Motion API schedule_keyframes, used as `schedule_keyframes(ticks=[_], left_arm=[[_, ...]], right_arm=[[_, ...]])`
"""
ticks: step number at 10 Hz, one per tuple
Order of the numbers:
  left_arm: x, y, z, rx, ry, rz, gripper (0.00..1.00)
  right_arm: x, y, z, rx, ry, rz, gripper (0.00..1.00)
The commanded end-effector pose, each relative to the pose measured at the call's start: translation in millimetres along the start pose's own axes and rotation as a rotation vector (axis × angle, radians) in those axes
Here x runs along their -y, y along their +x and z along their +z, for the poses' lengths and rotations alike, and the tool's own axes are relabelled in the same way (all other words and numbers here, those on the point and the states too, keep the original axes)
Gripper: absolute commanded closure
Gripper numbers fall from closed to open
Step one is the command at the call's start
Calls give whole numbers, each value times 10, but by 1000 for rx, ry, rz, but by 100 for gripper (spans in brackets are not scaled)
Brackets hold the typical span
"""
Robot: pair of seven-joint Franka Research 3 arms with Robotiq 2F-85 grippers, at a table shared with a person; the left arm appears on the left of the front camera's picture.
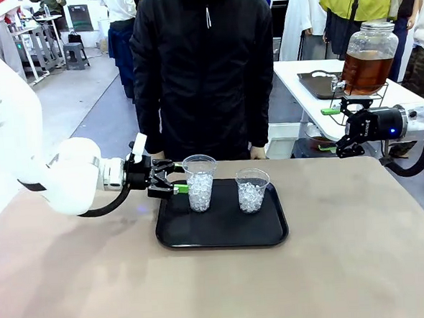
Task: Pour the drink into the iced cup.
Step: Pick up the iced cup indicated by the human and present it to them.
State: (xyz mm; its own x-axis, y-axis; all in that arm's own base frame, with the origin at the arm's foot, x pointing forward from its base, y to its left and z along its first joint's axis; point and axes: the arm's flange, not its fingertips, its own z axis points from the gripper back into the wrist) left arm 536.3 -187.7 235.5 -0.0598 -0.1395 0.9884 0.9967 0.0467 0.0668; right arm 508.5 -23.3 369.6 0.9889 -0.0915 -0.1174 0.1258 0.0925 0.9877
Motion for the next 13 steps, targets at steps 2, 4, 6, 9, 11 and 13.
schedule_keyframes(ticks=[2,4,6,9,11,13], left_arm=[[-19,10,-137,19,-39,11,0],[-8,8,-194,17,-50,20,0],[-1,-10,-293,21,-51,36,0],[-19,-36,-392,22,-26,40,0],[-21,-55,-435,21,-25,44,0],[-16,-87,-478,21,-44,70,0]], right_arm=[[-9,-3,-7,7,-3,2,0],[-9,-3,-7,7,-3,2,0],[-9,-3,-7,7,-3,2,0],[-9,-3,-7,7,-3,2,0],[-9,-3,-7,7,-3,2,0],[-9,-3,-7,7,-3,2,0]])
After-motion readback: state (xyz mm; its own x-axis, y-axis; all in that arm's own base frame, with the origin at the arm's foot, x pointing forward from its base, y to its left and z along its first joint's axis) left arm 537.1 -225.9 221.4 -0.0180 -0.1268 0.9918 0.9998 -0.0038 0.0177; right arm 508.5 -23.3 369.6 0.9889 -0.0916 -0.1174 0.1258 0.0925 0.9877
